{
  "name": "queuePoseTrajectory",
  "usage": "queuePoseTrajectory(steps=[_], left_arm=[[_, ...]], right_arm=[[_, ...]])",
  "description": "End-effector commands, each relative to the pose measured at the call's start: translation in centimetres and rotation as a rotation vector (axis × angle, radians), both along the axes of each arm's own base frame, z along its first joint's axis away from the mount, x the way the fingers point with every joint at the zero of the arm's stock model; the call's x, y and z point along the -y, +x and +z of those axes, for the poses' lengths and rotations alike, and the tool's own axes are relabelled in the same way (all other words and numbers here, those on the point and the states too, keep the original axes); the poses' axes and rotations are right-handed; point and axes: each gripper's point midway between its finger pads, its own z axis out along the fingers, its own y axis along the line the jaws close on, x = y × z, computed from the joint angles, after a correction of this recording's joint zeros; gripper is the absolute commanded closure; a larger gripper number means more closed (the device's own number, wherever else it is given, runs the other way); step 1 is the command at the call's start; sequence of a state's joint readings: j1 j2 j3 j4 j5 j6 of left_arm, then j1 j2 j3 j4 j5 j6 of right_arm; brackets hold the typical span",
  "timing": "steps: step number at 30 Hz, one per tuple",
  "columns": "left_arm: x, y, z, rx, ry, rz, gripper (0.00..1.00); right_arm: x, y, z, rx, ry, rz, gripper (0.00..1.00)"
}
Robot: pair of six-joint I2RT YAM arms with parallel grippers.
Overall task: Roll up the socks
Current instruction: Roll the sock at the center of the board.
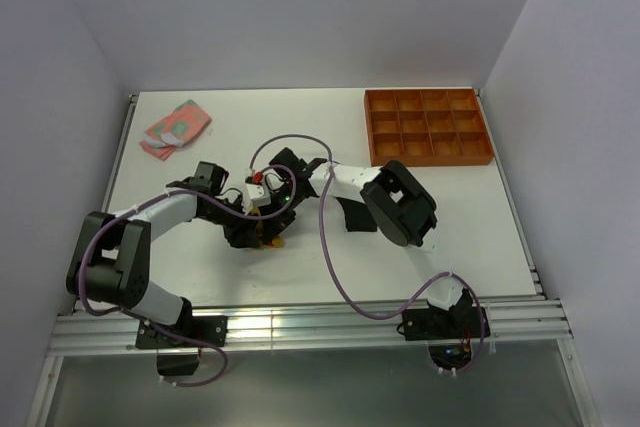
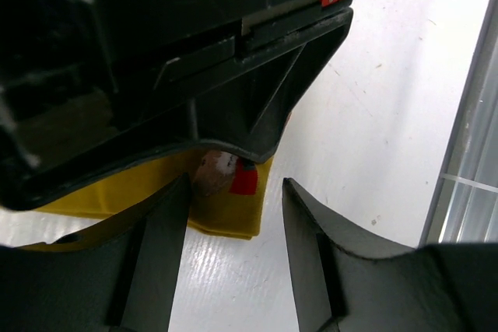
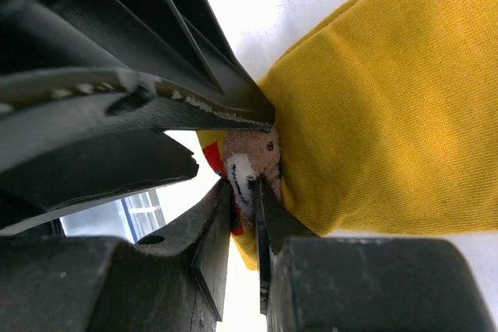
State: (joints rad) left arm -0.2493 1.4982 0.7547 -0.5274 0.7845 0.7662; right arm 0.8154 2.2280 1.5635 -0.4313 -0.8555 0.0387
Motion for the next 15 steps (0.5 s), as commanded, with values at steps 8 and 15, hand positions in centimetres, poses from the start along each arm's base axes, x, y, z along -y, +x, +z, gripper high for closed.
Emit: queuePoseTrajectory(steps=[8,15], left_arm=[[1.1,-0.5,0.0,-0.072,-0.058,-0.015,0.55],[1.1,-0.6,-0.3,-0.123,-0.052,-0.014,0.88]], right_arm=[[1.3,0.4,-3.1,0.012,-0.096,-0.053,0.91],[1.5,0.8,-3.1,0.042,-0.095,-0.117,0.87]])
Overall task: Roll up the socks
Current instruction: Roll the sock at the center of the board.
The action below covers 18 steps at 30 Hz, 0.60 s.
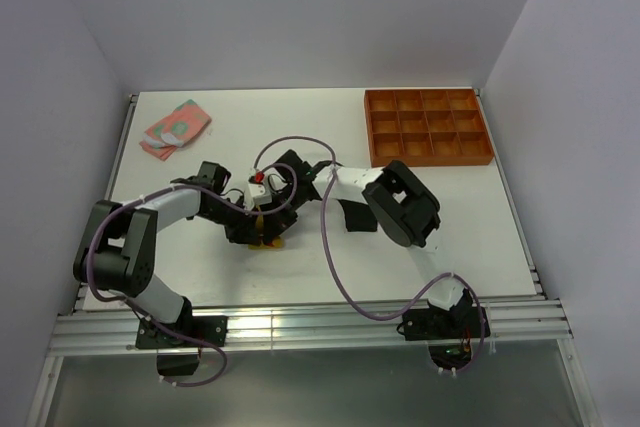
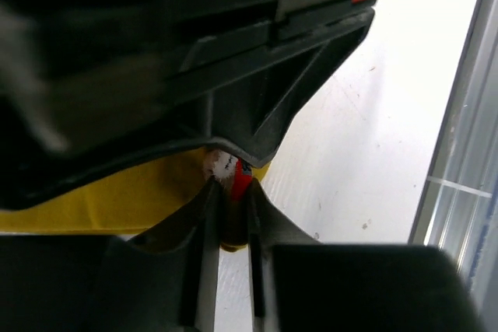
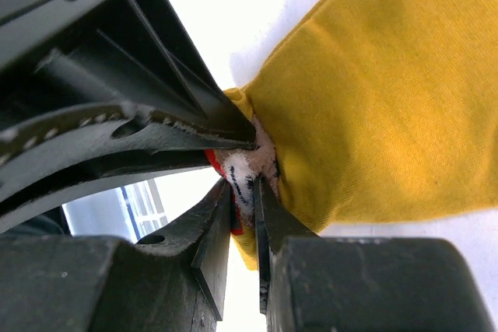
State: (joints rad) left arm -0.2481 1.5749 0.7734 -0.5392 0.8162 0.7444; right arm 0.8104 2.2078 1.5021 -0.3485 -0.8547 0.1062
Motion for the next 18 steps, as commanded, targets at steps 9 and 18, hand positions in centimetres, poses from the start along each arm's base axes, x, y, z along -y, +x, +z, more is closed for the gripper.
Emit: queuePoseTrajectory(steps=[9,18], left_arm=[[0.2,0.9,1.5,-0.119,-0.081,-0.040,1.00],[-1.1,1.9,1.9,-0.284,-0.129,0.003,1.00]], right_arm=[[3.3,2.3,-1.4,0.200,-0.075,-0.230,0.57],[7.7,4.5,1.2,0.362,0.017,-0.480,0.47]])
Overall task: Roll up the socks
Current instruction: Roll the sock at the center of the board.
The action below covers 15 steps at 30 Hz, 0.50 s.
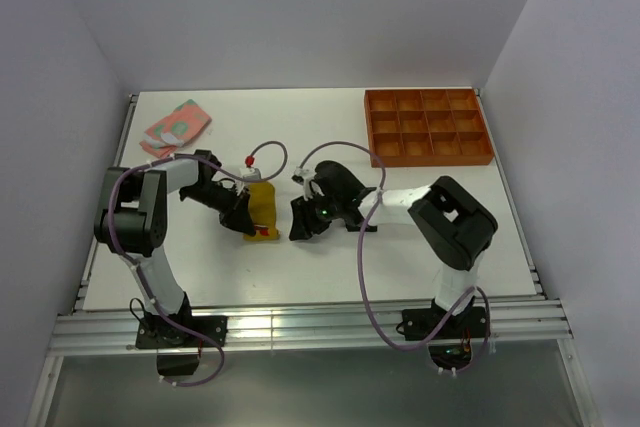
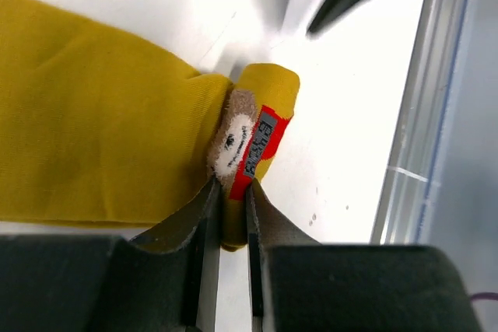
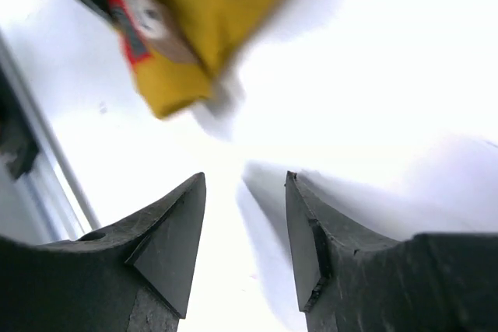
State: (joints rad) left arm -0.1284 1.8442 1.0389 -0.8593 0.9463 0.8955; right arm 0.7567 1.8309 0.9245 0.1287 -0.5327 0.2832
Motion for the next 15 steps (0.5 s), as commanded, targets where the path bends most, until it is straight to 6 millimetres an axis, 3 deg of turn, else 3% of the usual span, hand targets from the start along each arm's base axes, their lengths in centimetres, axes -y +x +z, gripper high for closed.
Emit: queuePoseTrajectory(steps=[1,2,7,10,15], left_arm=[[0.0,-0.2,1.0,-0.091,-0.059,-0.009,0.99],[0.1,0.4,1.3,-0.089,-0.070,-0.010,1.00],[-0.6,0.1,1.7,-0.255,-0.115,0.009,1.00],[-0.8,0.1,1.5,-0.320,-0.120,0.012,1.00],[-0.8,0.1,1.3,-0.394,-0.112,0.026,1.00]], right_arm=[[1.0,2.8,2.0,0.153,0.037,-0.135,0.47],[1.1,2.8,2.4,0.168,0.046,-0.140,0.47],[1.6,3.1,4.9,0.306,0.075,-0.162,0.46],[0.4,2.9,6.2,0.412,0.064,-0.144,0.45],[-3.5,1.3,7.3,0.543,0.061,-0.051,0.43]])
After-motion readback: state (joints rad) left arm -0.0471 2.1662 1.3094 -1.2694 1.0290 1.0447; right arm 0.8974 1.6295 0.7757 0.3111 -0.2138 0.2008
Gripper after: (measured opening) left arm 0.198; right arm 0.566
